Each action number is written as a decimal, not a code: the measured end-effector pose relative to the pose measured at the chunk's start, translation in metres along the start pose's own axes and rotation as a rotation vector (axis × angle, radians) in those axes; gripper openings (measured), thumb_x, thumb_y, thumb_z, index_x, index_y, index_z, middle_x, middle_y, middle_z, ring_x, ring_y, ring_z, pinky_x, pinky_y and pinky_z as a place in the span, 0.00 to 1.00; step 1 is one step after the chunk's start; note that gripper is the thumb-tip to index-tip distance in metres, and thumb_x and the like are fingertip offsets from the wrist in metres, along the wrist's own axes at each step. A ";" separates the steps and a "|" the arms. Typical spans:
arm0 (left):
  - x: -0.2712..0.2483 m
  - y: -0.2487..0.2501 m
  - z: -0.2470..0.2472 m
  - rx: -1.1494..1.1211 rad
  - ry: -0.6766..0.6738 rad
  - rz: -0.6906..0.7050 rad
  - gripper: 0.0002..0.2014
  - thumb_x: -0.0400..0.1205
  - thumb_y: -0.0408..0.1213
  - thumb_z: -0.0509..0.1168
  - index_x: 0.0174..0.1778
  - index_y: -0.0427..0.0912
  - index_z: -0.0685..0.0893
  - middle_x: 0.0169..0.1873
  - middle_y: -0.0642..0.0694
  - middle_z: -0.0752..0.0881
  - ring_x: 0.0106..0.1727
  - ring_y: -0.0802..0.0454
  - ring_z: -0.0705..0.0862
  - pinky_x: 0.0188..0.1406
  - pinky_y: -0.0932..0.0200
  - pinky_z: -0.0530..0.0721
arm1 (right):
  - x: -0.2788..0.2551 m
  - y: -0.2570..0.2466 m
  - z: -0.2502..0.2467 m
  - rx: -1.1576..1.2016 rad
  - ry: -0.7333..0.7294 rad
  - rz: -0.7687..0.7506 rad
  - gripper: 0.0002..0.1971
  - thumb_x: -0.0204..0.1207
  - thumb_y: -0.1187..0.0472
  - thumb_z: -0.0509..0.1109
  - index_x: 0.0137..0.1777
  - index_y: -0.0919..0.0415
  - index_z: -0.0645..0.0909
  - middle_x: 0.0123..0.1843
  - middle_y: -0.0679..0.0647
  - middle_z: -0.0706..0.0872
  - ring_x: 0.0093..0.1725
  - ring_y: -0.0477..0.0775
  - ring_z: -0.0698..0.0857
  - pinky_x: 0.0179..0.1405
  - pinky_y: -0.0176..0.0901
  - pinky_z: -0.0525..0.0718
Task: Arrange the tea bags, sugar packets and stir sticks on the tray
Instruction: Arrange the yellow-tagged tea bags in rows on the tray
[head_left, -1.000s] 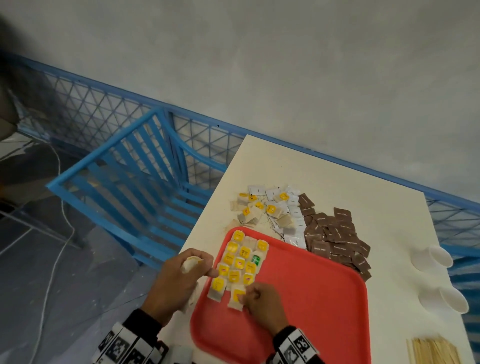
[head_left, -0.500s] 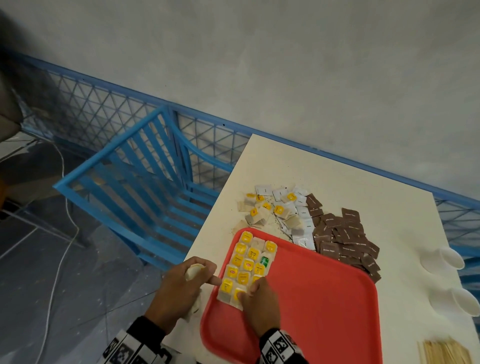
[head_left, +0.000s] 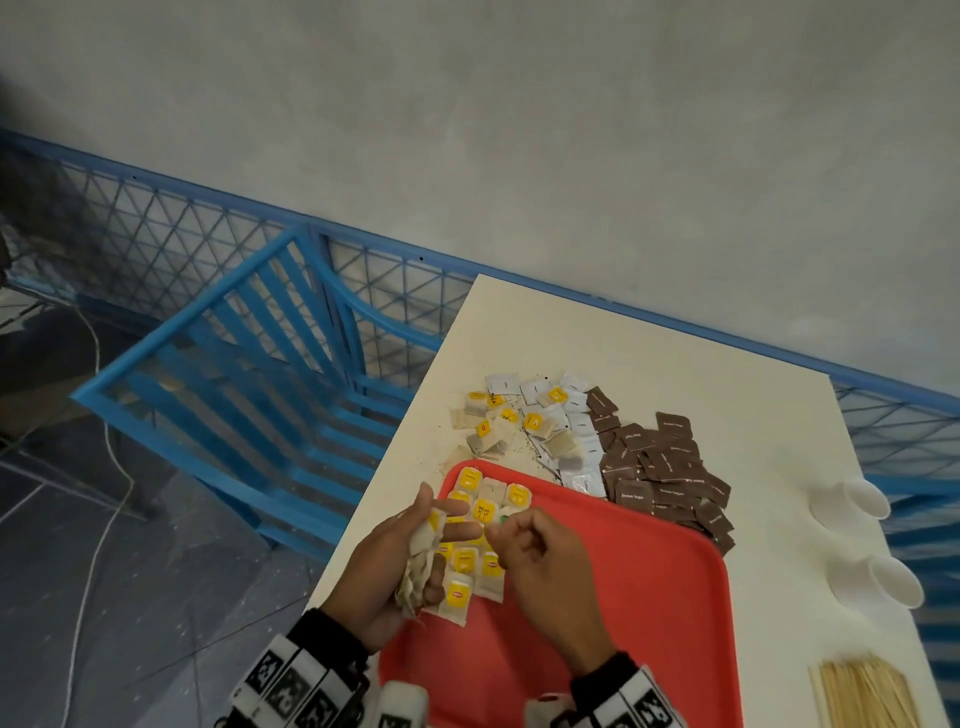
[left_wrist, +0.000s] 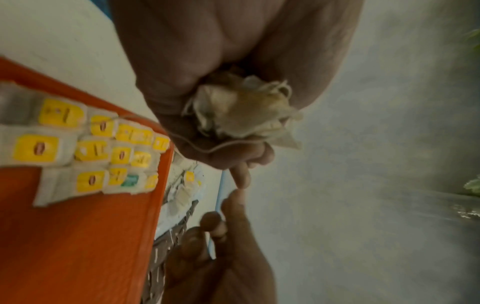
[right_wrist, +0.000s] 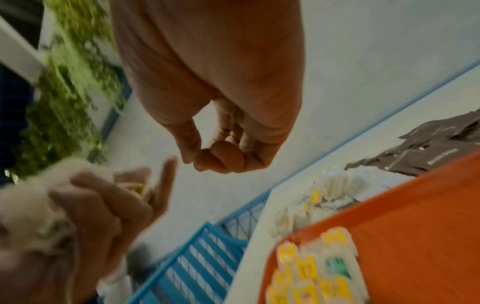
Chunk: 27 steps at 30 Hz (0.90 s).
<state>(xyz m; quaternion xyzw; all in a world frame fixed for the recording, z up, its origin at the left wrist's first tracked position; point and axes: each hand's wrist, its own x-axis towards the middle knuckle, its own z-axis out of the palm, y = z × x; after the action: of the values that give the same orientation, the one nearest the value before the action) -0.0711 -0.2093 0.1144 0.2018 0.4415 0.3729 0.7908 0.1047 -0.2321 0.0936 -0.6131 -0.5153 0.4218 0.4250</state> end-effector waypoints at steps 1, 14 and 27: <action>0.002 -0.002 0.008 -0.029 -0.034 -0.010 0.25 0.84 0.57 0.57 0.57 0.39 0.87 0.53 0.37 0.91 0.18 0.56 0.77 0.14 0.66 0.73 | -0.002 -0.008 -0.009 0.041 -0.013 -0.015 0.12 0.76 0.53 0.77 0.39 0.59 0.82 0.29 0.48 0.81 0.28 0.44 0.77 0.29 0.39 0.76; 0.014 -0.036 0.095 0.012 -0.238 -0.089 0.19 0.87 0.48 0.59 0.62 0.42 0.89 0.21 0.42 0.81 0.14 0.52 0.77 0.14 0.64 0.76 | -0.012 -0.023 -0.086 0.119 -0.115 0.068 0.05 0.78 0.62 0.76 0.41 0.61 0.89 0.35 0.40 0.87 0.32 0.38 0.77 0.35 0.32 0.75; 0.022 -0.045 0.126 0.506 -0.185 0.215 0.07 0.81 0.38 0.70 0.44 0.38 0.88 0.37 0.45 0.90 0.20 0.63 0.79 0.25 0.62 0.73 | 0.004 -0.034 -0.164 0.176 0.086 -0.094 0.04 0.77 0.65 0.75 0.44 0.66 0.84 0.38 0.55 0.89 0.37 0.48 0.84 0.38 0.35 0.82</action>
<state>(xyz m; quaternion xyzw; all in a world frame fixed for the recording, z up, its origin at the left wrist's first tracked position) 0.0614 -0.2197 0.1400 0.4713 0.4225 0.3128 0.7082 0.2524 -0.2391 0.1718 -0.5660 -0.4858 0.4183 0.5182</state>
